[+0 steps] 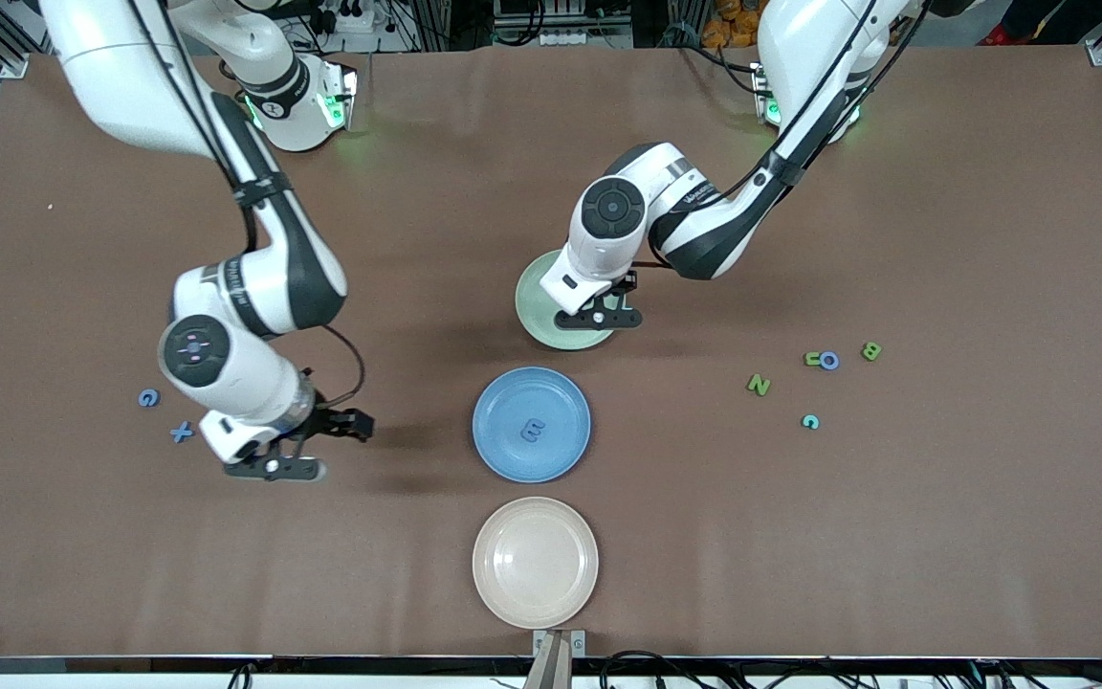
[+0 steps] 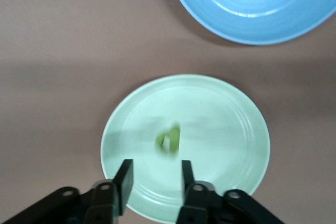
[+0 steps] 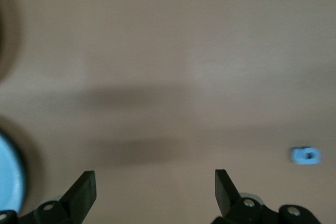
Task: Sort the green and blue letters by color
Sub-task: 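Release the d on the green plate while the right gripper reaches the G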
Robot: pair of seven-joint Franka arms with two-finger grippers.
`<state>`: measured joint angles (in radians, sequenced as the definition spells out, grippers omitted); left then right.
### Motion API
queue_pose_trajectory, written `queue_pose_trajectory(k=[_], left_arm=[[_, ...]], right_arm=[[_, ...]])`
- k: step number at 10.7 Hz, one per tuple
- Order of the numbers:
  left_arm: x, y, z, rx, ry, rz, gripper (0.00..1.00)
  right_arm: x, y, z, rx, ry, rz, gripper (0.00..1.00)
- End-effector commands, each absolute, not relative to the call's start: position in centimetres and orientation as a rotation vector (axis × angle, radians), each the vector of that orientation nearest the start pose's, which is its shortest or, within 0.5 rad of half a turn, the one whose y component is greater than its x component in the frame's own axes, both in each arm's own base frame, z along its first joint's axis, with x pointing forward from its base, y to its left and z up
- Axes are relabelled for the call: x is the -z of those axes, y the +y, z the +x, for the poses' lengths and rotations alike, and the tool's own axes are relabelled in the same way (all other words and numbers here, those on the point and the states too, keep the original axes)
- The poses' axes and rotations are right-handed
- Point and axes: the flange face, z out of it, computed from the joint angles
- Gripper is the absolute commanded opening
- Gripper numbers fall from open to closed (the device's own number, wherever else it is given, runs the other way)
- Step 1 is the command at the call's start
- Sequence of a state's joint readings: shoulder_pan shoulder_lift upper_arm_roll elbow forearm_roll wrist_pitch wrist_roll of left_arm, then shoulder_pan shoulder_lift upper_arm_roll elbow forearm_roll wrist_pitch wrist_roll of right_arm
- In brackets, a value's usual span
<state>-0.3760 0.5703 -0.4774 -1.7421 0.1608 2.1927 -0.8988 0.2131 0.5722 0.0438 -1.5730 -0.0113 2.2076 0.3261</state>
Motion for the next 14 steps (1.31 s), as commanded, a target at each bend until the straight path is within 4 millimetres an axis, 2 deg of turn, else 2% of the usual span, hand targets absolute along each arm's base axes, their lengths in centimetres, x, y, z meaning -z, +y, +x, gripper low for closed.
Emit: queue_pose_trajectory(k=[1, 2, 3, 5, 6, 8, 9, 10, 11, 13, 14], left_arm=[[-28.9, -47.6, 46.7, -0.084, -0.071, -3.15, 1.0], [-29.3, -46.6, 47.5, -0.075, -0.087, -3.146, 1.0], [-30.1, -44.4, 49.5, -0.054, -0.119, -3.14, 1.0], [-31.6, -41.0, 51.7, -0.041, -0.153, -3.121, 1.0], [-31.8, -39.1, 53.2, -0.038, -0.08, -3.12, 1.0], [-31.3, -34.5, 55.3, -0.078, 0.175, -3.098, 1.0], [-30.9, -33.2, 55.7, -0.077, 0.4, -3.056, 1.0], [-30.4, -32.4, 55.8, -0.08, 0.55, -3.011, 1.0], [-30.1, -29.7, 57.1, -0.09, 0.597, -2.993, 1.0], [-28.7, -24.2, 59.0, -0.152, 0.833, -2.947, 0.92], [-27.5, -23.0, 59.2, -0.185, 0.845, -2.948, 0.85]], right_arm=[[-32.9, 7.2, 68.5, 0.104, 0.116, -3.131, 1.0], [-32.7, 3.6, 68.9, 0.114, 0.086, -3.133, 1.0], [-32.4, 1.2, 69.0, 0.114, 0.033, -3.137, 1.0], [-29.7, -2.6, 67.7, 0.124, 0.012, -3.137, 1.0], [-28.1, -4.1, 67.0, 0.157, 0.011, -3.136, 1.0], [-25.6, -5.3, 66.1, 0.204, 0.022, -3.131, 1.0], [-24.9, -5.2, 65.9, 0.192, 0.022, -3.129, 1.0], [-24.0, -5.0, 65.3, 0.173, 0.029, -3.124, 1.0], [-23.0, -4.8, 64.6, 0.173, 0.069, -3.103, 1.0], [-20.2, -4.2, 63.5, 0.183, 0.11, -3.081, 1.0], [-19.6, -4.1, 63.2, 0.166, 0.112, -3.081, 1.0]])
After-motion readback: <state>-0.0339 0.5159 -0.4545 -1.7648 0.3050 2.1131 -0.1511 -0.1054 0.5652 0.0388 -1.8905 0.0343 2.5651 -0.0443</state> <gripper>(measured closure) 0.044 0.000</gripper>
